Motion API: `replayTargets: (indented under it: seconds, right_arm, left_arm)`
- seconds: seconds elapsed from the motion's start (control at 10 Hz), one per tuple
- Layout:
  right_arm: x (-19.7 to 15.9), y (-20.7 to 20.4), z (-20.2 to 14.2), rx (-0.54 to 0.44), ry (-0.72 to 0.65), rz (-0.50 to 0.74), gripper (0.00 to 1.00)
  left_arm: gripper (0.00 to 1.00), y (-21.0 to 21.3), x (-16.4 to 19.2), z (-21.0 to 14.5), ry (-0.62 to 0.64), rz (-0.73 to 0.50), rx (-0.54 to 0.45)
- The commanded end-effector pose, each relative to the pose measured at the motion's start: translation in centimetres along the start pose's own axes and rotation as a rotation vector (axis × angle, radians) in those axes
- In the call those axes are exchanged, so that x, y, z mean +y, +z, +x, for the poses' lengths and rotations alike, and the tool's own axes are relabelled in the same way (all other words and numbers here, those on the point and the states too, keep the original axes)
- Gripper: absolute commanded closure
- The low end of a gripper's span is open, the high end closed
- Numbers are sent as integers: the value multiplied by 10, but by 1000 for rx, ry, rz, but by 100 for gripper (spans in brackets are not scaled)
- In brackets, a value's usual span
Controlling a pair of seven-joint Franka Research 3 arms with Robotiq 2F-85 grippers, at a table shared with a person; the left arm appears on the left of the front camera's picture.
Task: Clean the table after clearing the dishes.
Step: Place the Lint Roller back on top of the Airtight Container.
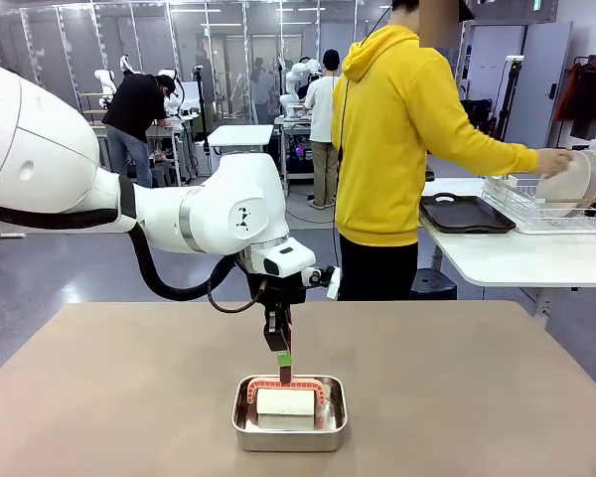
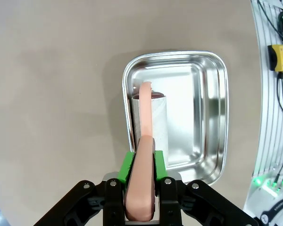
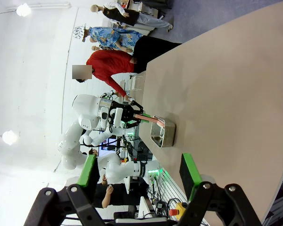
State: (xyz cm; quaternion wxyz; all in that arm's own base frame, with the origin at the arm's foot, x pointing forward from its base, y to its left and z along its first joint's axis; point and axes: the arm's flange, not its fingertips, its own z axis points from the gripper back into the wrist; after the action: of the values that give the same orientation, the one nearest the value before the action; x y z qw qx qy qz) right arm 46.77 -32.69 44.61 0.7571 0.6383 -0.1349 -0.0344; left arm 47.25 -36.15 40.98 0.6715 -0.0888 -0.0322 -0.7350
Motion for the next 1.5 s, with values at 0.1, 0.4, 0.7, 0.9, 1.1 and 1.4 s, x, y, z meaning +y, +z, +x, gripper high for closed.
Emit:
replayTargets:
  seconds: [0.1,0.4,0.7,0.9,1.1,1.4]
  right_arm:
    - [4,-4,-6,-7,0,12,13]
    - [4,-4,-6,-7,0,12,13]
    - [4,-4,-6,-7,0,12,13]
    - [4,-4,-6,-7,0,12,13]
    - [4,-4,-6,-7,0,12,13]
    - [4,-4,-6,-7,0,12,13]
  left_arm:
    - [78,-12,21,-12,-32,14,21]
    - [78,-8,26,-15,-18,1,27]
    - [74,1,29,-16,-16,5,17]
    - [60,6,31,-16,-18,12,16]
    - [47,10,33,-16,-15,17,15]
    - [38,22,30,-14,-29,34,10]
